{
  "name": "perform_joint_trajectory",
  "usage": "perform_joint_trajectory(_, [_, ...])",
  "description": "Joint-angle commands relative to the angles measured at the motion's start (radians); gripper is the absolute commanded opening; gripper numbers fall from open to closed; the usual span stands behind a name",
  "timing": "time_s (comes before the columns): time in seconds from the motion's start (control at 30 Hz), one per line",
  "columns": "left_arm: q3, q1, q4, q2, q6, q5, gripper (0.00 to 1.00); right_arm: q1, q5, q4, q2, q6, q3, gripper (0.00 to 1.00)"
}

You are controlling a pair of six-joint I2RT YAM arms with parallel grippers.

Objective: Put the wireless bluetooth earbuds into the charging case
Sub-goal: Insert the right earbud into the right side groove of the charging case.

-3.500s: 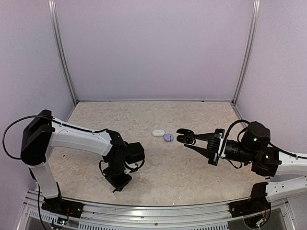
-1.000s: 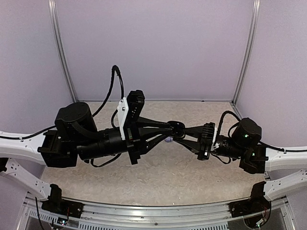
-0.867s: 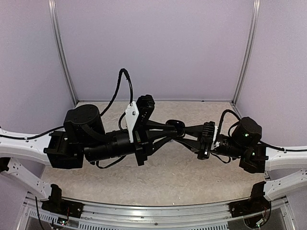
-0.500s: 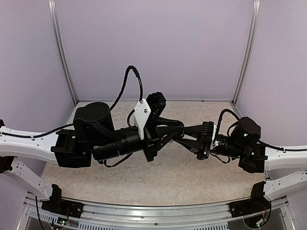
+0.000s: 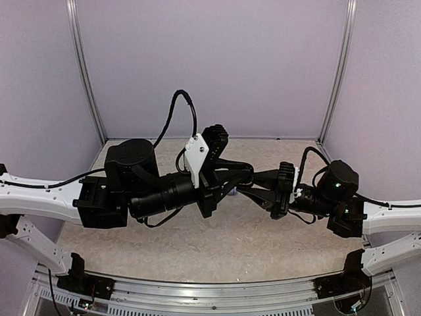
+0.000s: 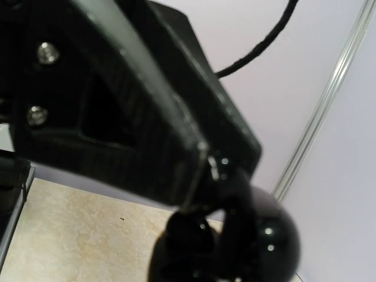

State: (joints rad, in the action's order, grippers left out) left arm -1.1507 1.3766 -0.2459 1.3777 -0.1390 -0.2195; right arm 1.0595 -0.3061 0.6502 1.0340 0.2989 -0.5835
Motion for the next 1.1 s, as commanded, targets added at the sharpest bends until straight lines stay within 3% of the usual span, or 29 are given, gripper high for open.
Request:
perform_joint_trajectory(0.0, [-0.03,-0.011,0.021,0.015,-0.003,-0.008,0.0,0.006,-0.014,0.049,-0.022,-0.019,-0.027,0.0])
perform_joint_trajectory(0.33, [-0.025,-0.014,0.027,0.012,0.004,0.05,0.0,0.007,0.01,0.057,-0.031,-0.046,-0.024,0.0])
perform_joint_trajectory(1.07, [-0.056,-0.017,0.055,0.047,-0.012,-0.082,0.0,0.007,-0.102,0.028,-0.019,-0.049,-0.044,0.0])
